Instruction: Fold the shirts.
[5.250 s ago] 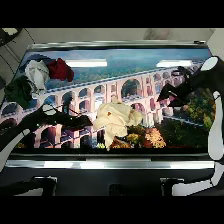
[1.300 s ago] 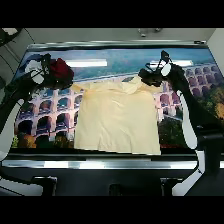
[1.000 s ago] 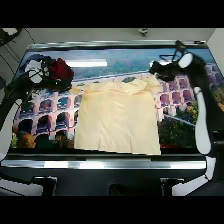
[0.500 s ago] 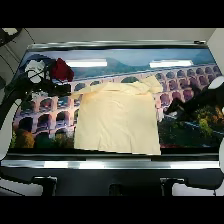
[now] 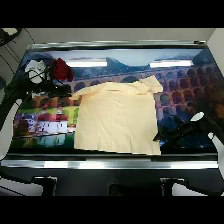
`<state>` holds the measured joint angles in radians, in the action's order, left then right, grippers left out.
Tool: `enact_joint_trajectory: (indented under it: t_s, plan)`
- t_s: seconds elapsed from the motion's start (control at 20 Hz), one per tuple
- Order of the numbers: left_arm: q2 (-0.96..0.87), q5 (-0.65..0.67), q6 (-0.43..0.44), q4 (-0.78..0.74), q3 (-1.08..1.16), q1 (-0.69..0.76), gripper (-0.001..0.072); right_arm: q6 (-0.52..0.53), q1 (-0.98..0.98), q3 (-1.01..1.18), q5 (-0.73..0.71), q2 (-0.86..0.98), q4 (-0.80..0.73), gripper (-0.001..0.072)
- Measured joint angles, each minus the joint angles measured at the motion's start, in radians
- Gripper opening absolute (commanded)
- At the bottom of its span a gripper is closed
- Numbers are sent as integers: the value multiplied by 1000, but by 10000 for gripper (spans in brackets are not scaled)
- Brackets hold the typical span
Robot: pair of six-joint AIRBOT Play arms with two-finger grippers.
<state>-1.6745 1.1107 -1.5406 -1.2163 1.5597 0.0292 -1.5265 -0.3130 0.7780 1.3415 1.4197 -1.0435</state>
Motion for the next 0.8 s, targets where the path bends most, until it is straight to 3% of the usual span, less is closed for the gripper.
enact_joint_trajectory:
  t_s: [0.05, 0.1, 0.35, 0.7, 0.75, 0.8]
  plan:
    - [0, 0, 0, 0, 0, 0, 23, 8, 0, -11, -24, 0, 11, 121]
    - [0, 0, 0, 0, 0, 0, 23, 17, 0, -18, -56, 0, 31, 40]
    - [2, 11, 0, 0, 0, -5, 23, 32, -3, 114, -147, -11, -5, 39]
    - [-1, 132, 25, 2, 0, -4, 23, -263, -2, 587, -428, -8, -344, 43]
    - [-2, 148, 34, 3, 0, 2, 23, -298, -1, 611, -435, 8, -360, 165]
    - [-3, 158, 40, 4, 1, 9, 22, -321, -1, 627, -418, 26, -374, 424]
